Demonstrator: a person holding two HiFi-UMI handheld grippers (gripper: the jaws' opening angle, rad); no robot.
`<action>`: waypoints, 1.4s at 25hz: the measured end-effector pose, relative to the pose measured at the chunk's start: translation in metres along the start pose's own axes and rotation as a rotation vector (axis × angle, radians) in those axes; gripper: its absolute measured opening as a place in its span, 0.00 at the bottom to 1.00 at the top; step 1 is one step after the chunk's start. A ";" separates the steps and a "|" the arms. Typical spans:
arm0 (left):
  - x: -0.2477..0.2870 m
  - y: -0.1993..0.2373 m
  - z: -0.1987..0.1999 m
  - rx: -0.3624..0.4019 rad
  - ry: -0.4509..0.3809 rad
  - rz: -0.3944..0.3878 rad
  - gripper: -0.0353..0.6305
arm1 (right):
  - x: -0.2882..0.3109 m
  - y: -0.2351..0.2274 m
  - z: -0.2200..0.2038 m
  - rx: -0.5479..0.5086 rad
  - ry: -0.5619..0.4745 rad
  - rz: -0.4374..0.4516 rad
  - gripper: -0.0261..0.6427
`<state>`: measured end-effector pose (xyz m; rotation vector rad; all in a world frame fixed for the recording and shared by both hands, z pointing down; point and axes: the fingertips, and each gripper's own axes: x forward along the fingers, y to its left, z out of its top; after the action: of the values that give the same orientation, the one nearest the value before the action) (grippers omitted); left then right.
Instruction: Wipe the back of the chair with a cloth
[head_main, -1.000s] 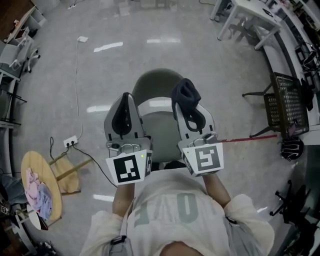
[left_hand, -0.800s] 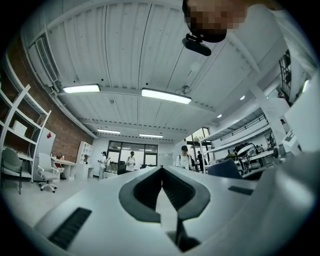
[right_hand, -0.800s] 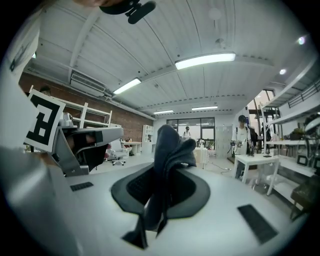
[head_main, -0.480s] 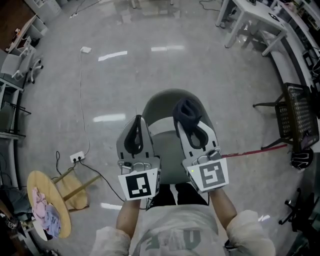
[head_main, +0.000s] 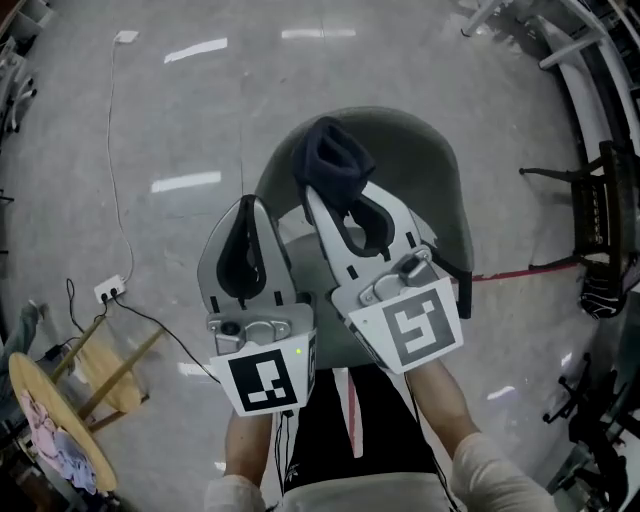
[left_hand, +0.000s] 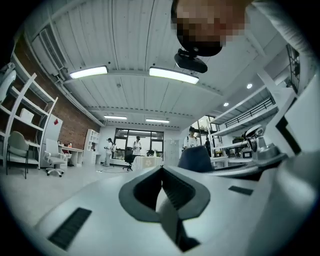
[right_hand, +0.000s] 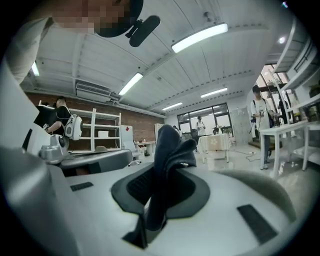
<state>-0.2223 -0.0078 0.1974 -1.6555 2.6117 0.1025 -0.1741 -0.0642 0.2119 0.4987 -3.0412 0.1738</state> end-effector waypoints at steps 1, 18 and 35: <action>0.000 0.003 -0.009 -0.006 0.004 0.003 0.08 | 0.007 0.001 -0.011 -0.001 0.007 0.006 0.12; 0.001 0.032 -0.064 -0.021 0.095 0.054 0.08 | 0.061 -0.013 -0.063 -0.117 0.104 -0.026 0.12; 0.024 -0.036 -0.084 -0.063 0.133 -0.068 0.08 | -0.020 -0.143 -0.060 -0.090 0.105 -0.428 0.12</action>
<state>-0.2008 -0.0517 0.2777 -1.8310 2.6689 0.0762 -0.1068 -0.1856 0.2841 1.0724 -2.7447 0.0393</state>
